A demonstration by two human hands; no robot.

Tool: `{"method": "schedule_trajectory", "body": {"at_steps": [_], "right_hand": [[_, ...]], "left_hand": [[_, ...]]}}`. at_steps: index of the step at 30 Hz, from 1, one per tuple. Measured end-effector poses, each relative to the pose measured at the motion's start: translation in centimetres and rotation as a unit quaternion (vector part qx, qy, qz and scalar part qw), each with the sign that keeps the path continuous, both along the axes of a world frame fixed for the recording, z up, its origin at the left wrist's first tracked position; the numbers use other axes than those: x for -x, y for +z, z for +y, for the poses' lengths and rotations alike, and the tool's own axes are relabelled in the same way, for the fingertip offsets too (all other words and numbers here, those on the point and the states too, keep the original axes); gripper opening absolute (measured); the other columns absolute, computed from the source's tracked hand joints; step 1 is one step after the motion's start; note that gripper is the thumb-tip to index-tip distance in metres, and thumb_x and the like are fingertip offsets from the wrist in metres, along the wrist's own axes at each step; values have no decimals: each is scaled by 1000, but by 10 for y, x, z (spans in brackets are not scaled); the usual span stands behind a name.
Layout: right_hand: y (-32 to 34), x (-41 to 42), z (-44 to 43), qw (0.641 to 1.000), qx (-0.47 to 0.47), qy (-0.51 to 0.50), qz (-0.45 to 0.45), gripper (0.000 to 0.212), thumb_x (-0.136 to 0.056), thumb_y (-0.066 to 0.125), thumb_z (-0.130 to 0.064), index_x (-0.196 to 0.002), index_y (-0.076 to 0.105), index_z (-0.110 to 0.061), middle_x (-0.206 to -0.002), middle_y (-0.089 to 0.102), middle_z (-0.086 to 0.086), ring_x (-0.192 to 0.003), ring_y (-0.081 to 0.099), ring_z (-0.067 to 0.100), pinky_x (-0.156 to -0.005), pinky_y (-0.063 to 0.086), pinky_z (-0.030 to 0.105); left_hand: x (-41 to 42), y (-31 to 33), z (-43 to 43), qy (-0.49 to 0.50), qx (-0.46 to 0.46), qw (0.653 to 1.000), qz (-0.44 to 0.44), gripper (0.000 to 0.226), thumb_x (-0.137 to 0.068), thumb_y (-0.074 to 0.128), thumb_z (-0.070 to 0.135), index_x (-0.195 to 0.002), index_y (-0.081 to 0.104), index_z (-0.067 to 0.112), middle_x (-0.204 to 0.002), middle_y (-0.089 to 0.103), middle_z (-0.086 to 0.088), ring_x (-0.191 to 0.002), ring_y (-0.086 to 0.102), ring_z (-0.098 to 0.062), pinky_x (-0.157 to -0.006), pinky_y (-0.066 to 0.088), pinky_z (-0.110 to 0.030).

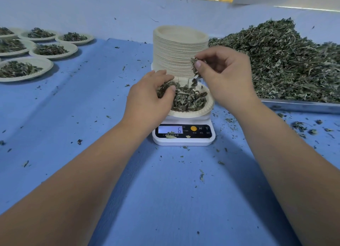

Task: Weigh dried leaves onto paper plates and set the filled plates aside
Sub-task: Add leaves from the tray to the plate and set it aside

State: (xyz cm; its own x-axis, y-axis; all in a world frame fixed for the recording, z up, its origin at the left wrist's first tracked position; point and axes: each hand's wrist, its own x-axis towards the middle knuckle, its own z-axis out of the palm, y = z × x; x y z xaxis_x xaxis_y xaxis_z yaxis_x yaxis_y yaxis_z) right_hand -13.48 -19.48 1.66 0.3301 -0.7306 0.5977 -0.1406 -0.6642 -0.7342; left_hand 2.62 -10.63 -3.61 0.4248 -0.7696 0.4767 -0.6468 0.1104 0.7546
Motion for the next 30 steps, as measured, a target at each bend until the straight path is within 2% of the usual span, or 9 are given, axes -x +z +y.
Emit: {"method": "schedule_trajectory", "body": {"at_steps": [4,7,15,18,20,22,24,27,30], "right_hand": [[3,8,-8,995,-88,23,-31,13,-90,71,-2,-101,72,-9,-90,74,8,-77,68,14,-70,58,30],[2,15,-11,977,-195,51,-64,12,-91,69,-1,-102,71,-6,-83,74,5,-71,69,11,-66,55,25],[7,8,9,983,-150,89,-66,12,-91,71,0,-100,71,-8,-82,75,4,-76,71,15,-69,59,27],[9,0,20,981,-129,130,-65,13,-90,70,3,-97,71,-9,-76,73,-1,-72,70,13,-66,57,27],[7,-5,24,978,-126,152,-62,15,-90,69,5,-95,71,-9,-76,73,0,-71,69,13,-65,57,27],[6,-8,26,979,-124,154,-56,16,-89,70,5,-94,71,-10,-77,73,-1,-70,68,13,-64,55,24],[4,-7,25,979,-128,146,-62,15,-89,70,4,-94,70,-10,-76,73,-2,-69,68,14,-62,54,23],[4,-4,21,980,-130,134,-75,15,-89,71,2,-95,71,-11,-75,73,-3,-71,70,15,-60,53,23],[4,3,11,985,-110,93,-98,14,-89,72,0,-97,72,-12,-82,75,0,-75,72,13,-61,54,23]], "left_hand": [[-2,3,0,1,-31,999,31,40,-90,53,39,-125,73,35,-151,52,19,-142,41,2,-113,28,-15],[-2,5,2,9,-29,997,64,39,-93,51,35,-124,73,33,-152,51,18,-137,45,2,-113,33,-21],[5,9,8,-1,-22,999,25,55,-87,62,53,-141,59,40,-160,42,9,-149,29,1,-122,25,-31],[15,11,8,-44,18,999,18,66,-82,72,53,-144,56,37,-132,59,33,-150,26,5,-128,16,-41],[17,12,8,-52,56,996,54,57,-83,75,43,-138,63,35,-104,64,45,-139,43,9,-124,28,-46],[17,13,7,-41,75,992,88,42,-84,76,36,-125,71,37,-100,71,36,-121,62,3,-113,45,-46],[17,13,7,-20,77,992,103,31,-84,78,33,-113,73,43,-95,74,30,-107,67,6,-103,53,-39],[14,10,7,-8,84,992,91,21,-87,78,27,-104,78,39,-90,70,35,-102,67,9,-102,54,-35],[10,7,5,-7,89,994,57,19,-90,73,19,-100,80,34,-104,73,26,-119,64,0,-116,42,-42]]}}
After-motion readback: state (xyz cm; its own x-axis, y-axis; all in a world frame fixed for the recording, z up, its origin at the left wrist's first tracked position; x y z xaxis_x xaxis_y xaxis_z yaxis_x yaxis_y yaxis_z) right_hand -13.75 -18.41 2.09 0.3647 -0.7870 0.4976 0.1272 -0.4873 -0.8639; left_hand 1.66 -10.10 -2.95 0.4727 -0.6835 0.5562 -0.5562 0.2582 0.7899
